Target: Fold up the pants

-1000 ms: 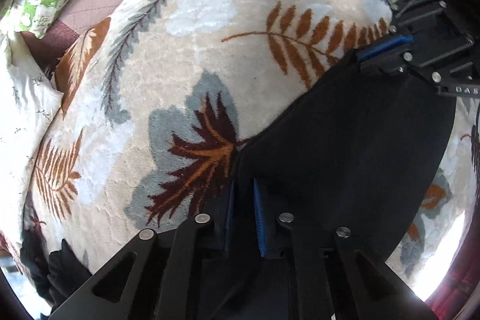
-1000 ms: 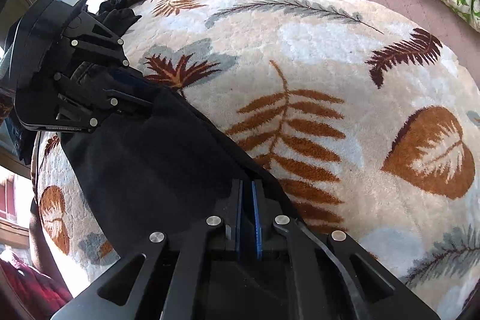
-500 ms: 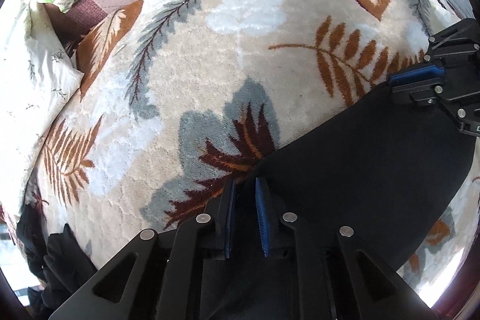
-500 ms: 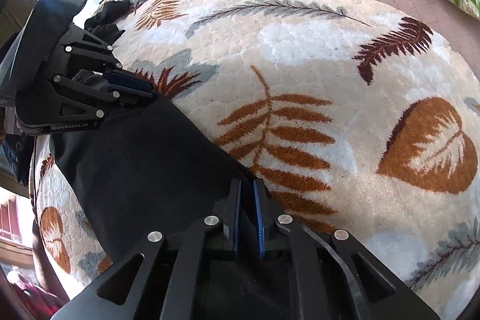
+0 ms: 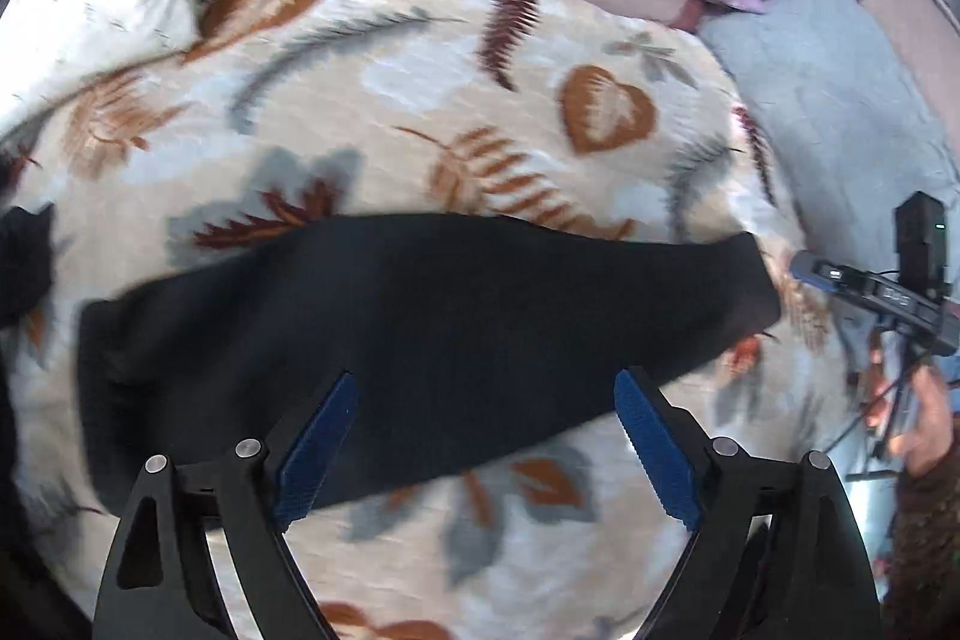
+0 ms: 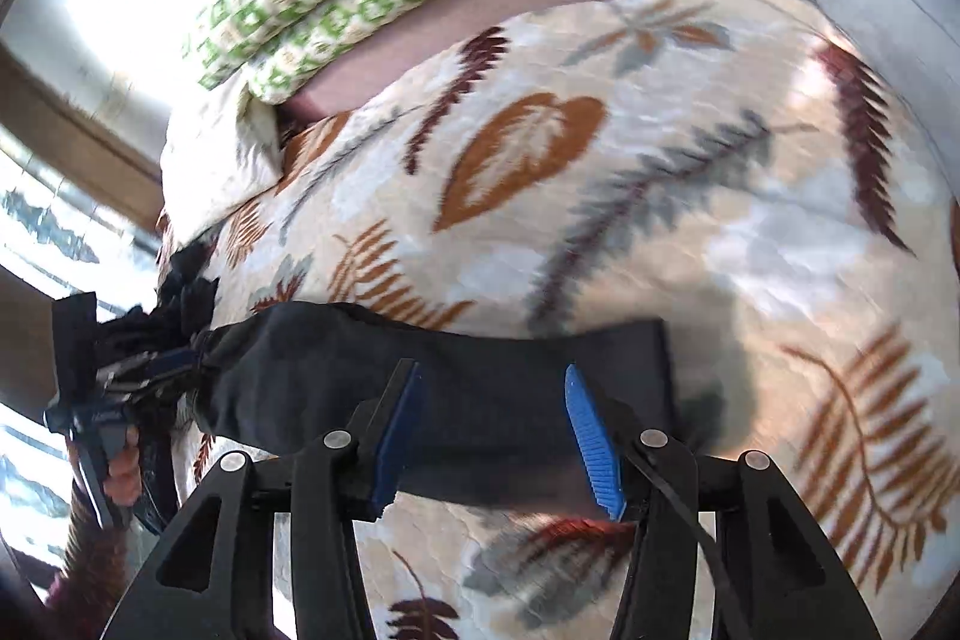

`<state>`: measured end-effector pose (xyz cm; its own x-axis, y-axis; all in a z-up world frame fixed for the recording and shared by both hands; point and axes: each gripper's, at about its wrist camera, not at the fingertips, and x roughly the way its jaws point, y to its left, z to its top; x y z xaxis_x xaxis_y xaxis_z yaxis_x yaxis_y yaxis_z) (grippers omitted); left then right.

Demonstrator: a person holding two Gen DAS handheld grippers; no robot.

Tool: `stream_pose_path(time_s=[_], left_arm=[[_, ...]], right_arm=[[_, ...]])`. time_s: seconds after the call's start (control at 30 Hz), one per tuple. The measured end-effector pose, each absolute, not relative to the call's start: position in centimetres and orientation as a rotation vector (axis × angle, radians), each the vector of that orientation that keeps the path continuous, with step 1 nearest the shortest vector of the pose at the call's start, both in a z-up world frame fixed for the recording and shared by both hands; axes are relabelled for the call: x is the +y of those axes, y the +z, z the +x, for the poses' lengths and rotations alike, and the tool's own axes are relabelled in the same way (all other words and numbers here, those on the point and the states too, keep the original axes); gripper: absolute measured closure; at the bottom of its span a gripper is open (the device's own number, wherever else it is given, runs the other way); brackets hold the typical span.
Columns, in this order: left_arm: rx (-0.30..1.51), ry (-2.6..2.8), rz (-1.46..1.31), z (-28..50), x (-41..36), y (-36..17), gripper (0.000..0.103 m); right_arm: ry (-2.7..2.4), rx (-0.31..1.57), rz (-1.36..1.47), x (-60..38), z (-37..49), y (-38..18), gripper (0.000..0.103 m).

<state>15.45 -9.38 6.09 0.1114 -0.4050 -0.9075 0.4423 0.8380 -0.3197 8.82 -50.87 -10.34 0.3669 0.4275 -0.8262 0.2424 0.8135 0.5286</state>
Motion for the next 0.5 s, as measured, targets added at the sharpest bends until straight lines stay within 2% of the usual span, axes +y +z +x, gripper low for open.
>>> stream_pose_path(time_s=[0.17, 0.27, 0.5], left_arm=[[1.442, -0.663, -0.173, 10.7, -18.1, 1.8, 0.016], [1.533, -0.613, -0.331, 10.2, -20.6, -1.6, 0.023], [1.579, -0.383, -0.683, 10.0, -20.9, -7.1, 0.025]], right_arm=[[0.062, 1.212, 0.807, -56.0, 4.7, -12.3, 0.051], [0.068, 1.207, 0.847, -56.9, 3.6, -13.1, 0.051], [0.101, 1.204, 0.919, -57.6, 3.7, -14.7, 0.051]])
